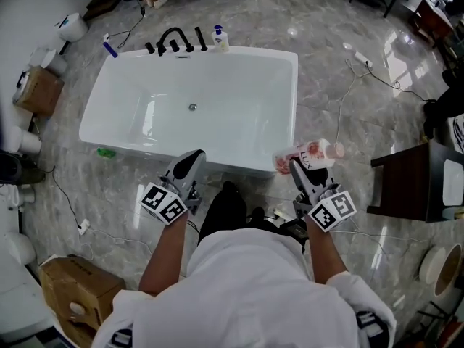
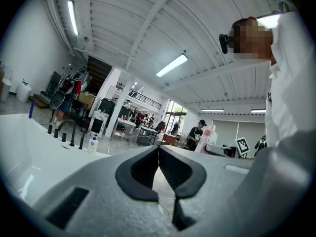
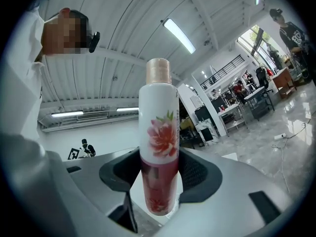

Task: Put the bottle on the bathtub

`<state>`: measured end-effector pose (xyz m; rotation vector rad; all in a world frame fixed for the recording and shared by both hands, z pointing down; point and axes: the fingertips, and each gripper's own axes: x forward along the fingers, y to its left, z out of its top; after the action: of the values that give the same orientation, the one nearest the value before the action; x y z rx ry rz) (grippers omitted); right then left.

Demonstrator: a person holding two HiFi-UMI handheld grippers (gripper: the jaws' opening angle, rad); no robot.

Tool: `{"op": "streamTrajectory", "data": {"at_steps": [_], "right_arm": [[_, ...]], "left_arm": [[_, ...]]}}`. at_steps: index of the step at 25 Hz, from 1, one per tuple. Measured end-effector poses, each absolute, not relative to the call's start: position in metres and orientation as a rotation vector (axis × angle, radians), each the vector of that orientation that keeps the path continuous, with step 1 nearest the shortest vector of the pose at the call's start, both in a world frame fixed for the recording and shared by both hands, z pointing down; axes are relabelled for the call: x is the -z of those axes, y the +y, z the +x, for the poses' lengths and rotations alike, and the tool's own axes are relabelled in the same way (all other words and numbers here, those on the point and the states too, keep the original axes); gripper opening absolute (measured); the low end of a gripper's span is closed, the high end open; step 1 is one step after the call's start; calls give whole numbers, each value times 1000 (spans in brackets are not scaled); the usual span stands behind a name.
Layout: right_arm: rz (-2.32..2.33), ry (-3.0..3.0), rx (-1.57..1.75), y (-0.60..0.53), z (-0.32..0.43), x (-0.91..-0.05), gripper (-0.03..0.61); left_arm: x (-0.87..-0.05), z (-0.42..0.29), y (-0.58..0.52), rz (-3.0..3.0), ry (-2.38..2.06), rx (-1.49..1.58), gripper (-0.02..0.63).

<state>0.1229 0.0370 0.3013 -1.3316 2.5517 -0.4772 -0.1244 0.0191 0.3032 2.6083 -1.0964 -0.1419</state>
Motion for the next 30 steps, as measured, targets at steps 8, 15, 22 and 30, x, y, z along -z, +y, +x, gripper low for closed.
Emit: {"op": "streamTrajectory", "data": {"at_steps": [8, 15, 22, 30], "right_arm": [[-1430, 2578, 470, -32, 127, -306, 224], [-1482, 2596, 453, -121, 107, -301, 224], [-1527, 2631, 416, -196, 88, -303, 224], [-1577, 2647, 366, -261, 62, -303, 224]], "left_arm": [[-341, -119, -62, 2555, -1017, 134, 17], [-345, -125, -151, 2590, -970, 149, 17], [-354, -133, -215, 2616, -942, 109, 17], [-374, -155, -277, 2573, -1029, 84, 17]]}}
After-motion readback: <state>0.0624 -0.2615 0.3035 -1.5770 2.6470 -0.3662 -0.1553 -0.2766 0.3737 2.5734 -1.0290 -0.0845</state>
